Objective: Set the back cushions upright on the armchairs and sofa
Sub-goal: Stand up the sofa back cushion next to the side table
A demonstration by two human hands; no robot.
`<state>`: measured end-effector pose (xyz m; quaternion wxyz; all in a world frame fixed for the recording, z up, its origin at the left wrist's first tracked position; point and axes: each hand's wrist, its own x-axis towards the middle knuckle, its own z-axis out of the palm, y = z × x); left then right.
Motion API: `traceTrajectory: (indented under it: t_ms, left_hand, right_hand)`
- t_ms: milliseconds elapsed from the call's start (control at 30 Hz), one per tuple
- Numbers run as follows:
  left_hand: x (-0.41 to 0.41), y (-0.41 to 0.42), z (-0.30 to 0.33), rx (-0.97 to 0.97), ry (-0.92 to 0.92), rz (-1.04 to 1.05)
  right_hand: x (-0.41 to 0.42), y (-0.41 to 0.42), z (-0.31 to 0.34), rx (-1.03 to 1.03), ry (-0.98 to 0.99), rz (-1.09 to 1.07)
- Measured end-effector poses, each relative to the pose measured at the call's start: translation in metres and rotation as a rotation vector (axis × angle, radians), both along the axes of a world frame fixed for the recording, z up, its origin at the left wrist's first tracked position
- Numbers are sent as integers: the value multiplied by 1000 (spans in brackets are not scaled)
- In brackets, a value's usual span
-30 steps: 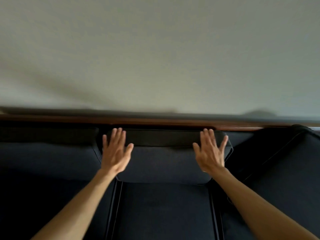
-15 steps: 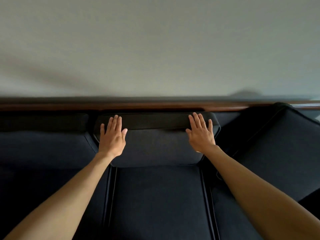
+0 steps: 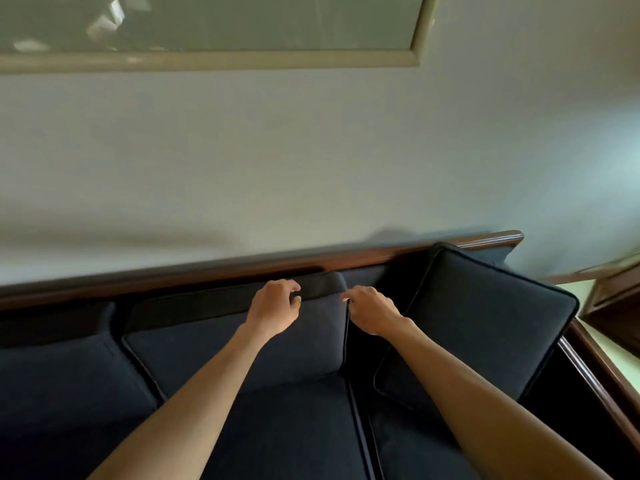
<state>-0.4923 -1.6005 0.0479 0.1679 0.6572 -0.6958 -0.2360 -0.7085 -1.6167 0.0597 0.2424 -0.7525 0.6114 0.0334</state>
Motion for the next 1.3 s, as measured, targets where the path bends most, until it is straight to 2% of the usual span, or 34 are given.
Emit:
traceTrajectory:
  t_ms: [267, 500, 633, 833, 933, 1167, 1300]
  left_hand:
    - [-192, -32, 25, -44, 19, -159]
    - [-371, -79, 0, -94, -42, -205]
    - [-445, -102, -14, -77, -81, -297]
    - [-498, -127, -35, 71, -367, -440]
    - [-505, -129, -44, 138, -413, -442]
    - [-492, -99, -33, 97, -491, -401]
    - [-472, -68, -17, 42, -489, -388]
  right_hand:
    - [-210, -4, 14, -98, -26, -173]
    - [-392, -27, -20, -236, 19, -288]
    - [-464, -31, -37, -172, 99, -336]
    - [-505, -42, -59, -28, 113, -270]
    - [-508, -43, -67, -11, 78, -279]
    - [-493, -23, -61, -217, 97, -271]
    - [-487, -13, -46, -149, 168, -261]
